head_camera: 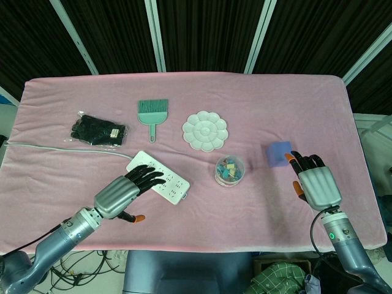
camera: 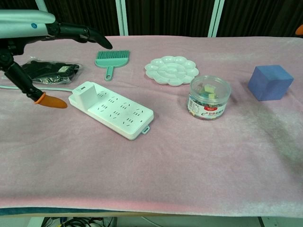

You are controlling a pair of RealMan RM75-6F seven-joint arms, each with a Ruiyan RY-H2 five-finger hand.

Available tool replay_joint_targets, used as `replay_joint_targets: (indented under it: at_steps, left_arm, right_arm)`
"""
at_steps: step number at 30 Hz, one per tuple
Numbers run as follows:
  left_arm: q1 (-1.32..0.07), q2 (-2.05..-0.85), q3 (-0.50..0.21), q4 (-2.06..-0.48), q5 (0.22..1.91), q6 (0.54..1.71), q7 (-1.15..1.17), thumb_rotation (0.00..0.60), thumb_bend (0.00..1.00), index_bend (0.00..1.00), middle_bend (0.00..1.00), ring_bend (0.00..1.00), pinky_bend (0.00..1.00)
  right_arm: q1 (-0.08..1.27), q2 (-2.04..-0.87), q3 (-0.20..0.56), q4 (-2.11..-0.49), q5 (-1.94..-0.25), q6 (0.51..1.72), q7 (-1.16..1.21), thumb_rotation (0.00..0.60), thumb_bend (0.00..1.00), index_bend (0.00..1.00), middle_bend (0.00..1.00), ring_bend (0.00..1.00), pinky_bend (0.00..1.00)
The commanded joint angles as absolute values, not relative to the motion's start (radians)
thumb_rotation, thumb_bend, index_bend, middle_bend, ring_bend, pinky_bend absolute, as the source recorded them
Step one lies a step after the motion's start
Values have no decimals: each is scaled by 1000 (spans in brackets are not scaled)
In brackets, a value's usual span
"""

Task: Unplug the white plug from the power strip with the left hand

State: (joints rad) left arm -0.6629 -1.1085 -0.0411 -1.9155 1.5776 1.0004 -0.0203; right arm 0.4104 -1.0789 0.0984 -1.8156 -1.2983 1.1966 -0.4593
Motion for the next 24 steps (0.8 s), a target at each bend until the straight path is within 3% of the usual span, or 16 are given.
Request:
replay_joint_targets:
  at_steps: [1, 8, 18, 24]
  left_arm:
    - [-631, -1104, -49, -1849, 1616, 1084, 69, 600, 164, 142, 84, 0, 0]
    - [-566, -1063, -18, -1804, 1635, 1158, 193, 600, 161, 141, 81, 0, 0]
    - [-468, -1092, 37, -1685, 1677, 1277, 134, 600, 157, 141, 86, 0, 0]
    - [-458, -1133, 47, -1577, 1678, 1271, 91, 600, 156, 141, 86, 0, 0]
  right_arm:
    - [391, -1102, 60, -1819, -1346, 1207, -467, 600, 357, 147, 131, 252, 204]
    - [368, -1208, 5, -1811, -1420, 1227, -509, 600, 358, 148, 131, 232, 157]
    - [439, -1406, 30, -1791, -1447, 1162, -617, 600, 358, 148, 131, 223, 151]
    - [484, -1534, 56, -1775, -1433, 1122, -670, 600, 360, 146, 131, 221, 146]
